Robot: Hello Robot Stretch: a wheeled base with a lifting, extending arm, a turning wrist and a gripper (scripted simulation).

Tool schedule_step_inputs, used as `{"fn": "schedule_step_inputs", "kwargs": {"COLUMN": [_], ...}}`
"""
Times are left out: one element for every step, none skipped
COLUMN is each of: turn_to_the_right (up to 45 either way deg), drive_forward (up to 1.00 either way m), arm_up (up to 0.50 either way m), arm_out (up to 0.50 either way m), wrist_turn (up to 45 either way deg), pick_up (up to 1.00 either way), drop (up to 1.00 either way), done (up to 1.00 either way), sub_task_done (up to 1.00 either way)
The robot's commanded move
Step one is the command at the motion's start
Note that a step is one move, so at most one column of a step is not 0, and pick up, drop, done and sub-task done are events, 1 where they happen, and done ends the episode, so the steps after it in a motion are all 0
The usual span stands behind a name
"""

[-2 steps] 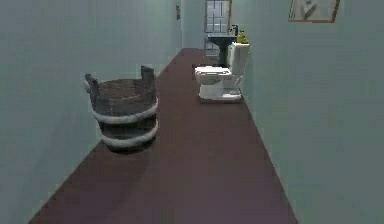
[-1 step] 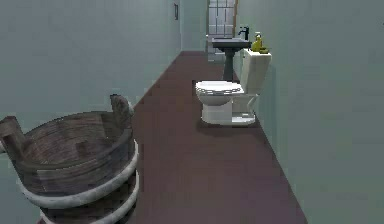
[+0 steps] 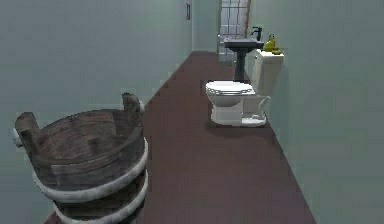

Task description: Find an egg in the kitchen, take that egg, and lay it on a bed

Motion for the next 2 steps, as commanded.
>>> {"fn": "schedule_step_inputs", "kwargs": {"turn_to_the_right": [0.0,6.0], "drive_forward": [0.95,0.0], "arm_up": [0.0,0.0], "arm_out": [0.0,0.0], "wrist_turn": [0.0,0.0], "pick_up": [0.0,0.0], "drop": [0.0,0.0], "done": [0.0,0.0], "sub_task_done": [0.0,0.0]}}
